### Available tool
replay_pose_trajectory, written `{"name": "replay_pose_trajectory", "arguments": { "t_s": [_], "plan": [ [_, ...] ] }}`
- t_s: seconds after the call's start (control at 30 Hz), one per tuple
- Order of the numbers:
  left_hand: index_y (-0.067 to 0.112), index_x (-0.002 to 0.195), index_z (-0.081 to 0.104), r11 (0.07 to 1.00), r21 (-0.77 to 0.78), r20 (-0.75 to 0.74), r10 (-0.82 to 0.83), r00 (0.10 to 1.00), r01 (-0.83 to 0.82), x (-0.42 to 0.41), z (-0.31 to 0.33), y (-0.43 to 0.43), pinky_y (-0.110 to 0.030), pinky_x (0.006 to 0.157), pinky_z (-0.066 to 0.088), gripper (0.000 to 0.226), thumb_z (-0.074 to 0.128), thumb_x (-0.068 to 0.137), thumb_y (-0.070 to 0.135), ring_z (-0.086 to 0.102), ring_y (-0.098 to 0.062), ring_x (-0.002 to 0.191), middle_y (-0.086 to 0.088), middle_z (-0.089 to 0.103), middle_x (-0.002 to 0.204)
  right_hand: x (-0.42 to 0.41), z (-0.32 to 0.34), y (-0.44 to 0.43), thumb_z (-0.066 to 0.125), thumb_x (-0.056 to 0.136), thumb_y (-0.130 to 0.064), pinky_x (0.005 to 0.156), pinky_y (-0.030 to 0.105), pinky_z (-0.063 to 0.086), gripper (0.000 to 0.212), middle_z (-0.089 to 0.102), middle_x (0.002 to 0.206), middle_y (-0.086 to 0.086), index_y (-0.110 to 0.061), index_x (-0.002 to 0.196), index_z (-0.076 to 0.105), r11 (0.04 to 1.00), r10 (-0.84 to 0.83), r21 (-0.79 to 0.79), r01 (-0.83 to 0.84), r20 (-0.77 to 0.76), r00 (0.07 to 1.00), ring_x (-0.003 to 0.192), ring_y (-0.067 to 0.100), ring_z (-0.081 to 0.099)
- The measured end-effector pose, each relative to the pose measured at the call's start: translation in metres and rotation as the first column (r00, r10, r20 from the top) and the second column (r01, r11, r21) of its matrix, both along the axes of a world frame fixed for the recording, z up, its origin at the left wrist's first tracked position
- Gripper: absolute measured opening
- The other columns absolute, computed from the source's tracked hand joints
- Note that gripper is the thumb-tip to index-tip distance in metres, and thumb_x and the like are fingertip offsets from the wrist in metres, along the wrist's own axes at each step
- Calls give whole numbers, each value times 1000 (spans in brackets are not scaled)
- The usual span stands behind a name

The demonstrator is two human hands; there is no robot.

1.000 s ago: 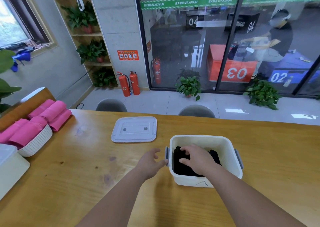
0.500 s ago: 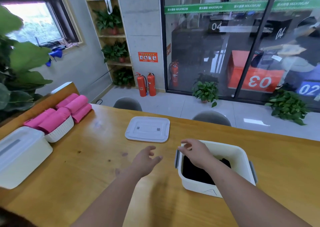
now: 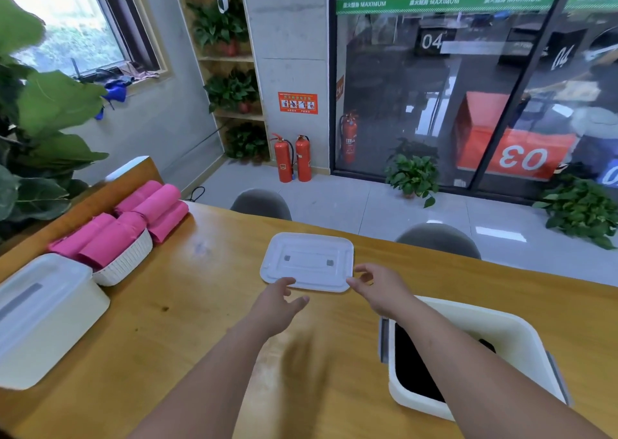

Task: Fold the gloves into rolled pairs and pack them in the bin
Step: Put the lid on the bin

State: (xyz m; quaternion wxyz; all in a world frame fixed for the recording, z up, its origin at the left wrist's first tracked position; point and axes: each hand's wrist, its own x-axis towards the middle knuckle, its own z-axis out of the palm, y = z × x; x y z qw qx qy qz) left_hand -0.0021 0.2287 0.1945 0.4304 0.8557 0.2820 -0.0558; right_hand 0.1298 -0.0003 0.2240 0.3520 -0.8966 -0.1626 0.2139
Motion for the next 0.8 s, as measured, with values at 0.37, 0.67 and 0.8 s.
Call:
{"name": "replay_pose_trajectory", "arguments": {
  "t_s": [0.37, 0.67, 0.8],
  "plan": [
    [26, 155, 47, 999, 33, -49, 8, 999, -6, 60, -44, 78, -28, 93, 41, 68, 72, 96, 49, 57, -20, 132, -3, 54, 148, 64, -41, 50, 60, 100, -57, 92, 34, 54, 62, 59, 120, -7, -25, 152, 50, 981, -42, -192, 21, -106, 994, 108, 18, 61],
    [27, 160, 40, 996, 80, -135, 58, 989, -47, 102, -88, 126, -46, 111, 46, 80, 71, 92, 57, 50, -30, 140, -5, 48, 155, 94, -80, 76, 59, 103, -52, 95, 40, 56, 62, 59, 141, 1, -19, 154, 46, 965, -56, -261, 17, -143, 988, 113, 23, 65],
    [26, 162, 35, 995, 82, -156, 65, 986, -53, 113, -102, 135, -51, 115, 43, 85, 71, 92, 58, 45, -33, 142, -6, 45, 158, 99, -91, 82, 60, 104, -44, 88, 36, 53, 50, 57, 122, -5, -20, 148, 51, 969, -76, -243, 34, -163, 984, 109, 22, 64]
  ]
}}
